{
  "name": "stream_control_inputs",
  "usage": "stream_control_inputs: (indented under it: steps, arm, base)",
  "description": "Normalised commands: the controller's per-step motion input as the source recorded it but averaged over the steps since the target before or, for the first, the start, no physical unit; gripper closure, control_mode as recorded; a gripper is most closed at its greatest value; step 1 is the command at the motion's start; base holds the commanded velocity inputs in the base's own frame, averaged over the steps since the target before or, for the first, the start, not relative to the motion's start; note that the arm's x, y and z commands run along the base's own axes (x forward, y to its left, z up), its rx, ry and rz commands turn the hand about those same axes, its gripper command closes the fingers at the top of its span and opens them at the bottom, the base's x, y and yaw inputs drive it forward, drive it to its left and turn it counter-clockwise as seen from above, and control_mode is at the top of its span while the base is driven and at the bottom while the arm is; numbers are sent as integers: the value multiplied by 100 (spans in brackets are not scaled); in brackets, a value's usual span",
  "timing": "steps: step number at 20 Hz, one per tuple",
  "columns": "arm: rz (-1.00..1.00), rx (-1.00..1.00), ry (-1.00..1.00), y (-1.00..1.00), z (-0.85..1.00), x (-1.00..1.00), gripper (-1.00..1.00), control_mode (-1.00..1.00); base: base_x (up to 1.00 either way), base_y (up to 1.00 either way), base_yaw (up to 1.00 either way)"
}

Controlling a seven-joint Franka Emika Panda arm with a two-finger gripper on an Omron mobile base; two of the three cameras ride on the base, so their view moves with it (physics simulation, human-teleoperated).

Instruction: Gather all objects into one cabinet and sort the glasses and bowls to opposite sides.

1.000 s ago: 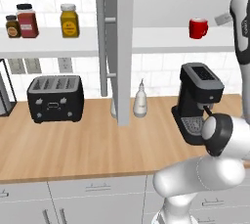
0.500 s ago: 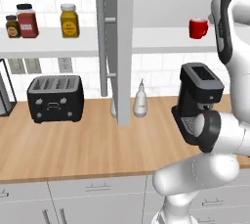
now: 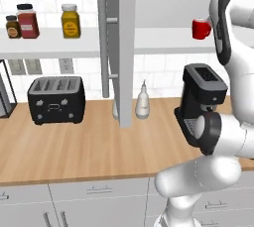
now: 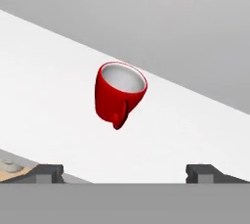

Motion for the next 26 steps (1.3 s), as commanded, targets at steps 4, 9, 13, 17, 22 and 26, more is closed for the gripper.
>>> stream_control_inputs:
  steps: [4,9,13,17,22,26]
  arm:
    - [0,5,0,11,-2,44,-100,-100]
    - [-1,2,4,-1,-5,56,-100,-100]
    - [-2,0,1,-6,-15,40,-100,-100]
    - [-1,0,2,-18,-15,35,-100,-100]
    - [-1,0,0,-14,-19,20,-100,-100]
    - [0,0,0,-9,-20,14,-100,-100]
  base:
    - [0,0,0]
    - [0,0,0]
    - [0,0,0]
    - [0,0,0]
    - [0,0,0]
    - [0,0,0]
